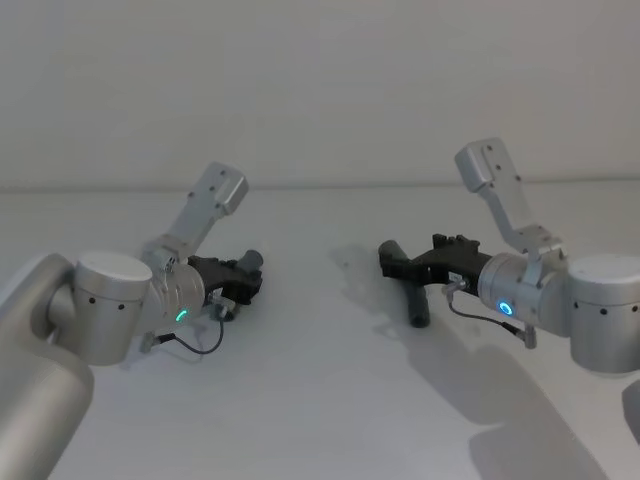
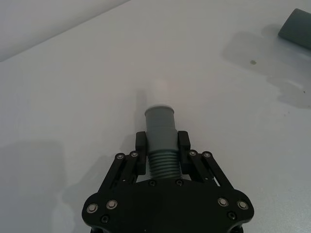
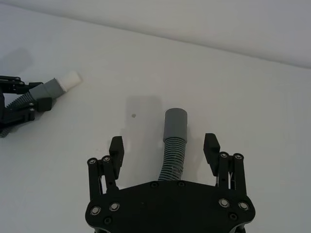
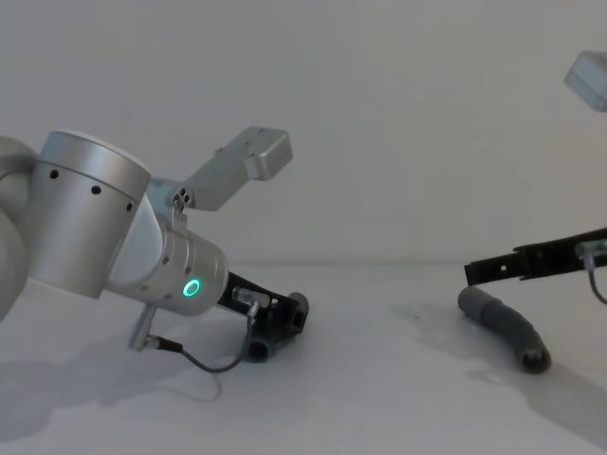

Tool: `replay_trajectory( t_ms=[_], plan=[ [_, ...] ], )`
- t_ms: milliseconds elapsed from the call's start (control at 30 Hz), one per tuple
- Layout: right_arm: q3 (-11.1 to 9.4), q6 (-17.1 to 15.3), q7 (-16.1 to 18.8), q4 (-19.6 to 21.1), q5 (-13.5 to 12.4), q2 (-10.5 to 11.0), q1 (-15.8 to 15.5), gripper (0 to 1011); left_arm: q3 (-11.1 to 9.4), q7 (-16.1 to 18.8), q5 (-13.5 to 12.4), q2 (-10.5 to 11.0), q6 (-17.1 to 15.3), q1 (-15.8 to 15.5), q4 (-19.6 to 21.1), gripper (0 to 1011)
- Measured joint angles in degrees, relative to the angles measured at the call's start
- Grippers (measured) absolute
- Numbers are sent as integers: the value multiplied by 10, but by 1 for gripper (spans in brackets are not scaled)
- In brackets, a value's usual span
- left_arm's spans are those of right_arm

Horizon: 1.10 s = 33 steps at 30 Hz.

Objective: Use both hands to pick up one end of the pipe from the table, align the ends, and insert them.

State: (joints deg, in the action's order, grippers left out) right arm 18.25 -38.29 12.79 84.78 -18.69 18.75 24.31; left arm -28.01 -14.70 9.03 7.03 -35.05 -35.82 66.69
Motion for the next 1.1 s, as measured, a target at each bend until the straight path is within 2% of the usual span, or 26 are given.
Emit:
replay_trajectory(
  t_ms=[767,1100],
  plan=[
    [2,13,1,-28,8,-14,4,1000,0,0,0,0,0,0,0,345],
    [-12,18,0,-37,6,-18,-1,1000,0,0,0,0,0,0,0,346]
  ],
)
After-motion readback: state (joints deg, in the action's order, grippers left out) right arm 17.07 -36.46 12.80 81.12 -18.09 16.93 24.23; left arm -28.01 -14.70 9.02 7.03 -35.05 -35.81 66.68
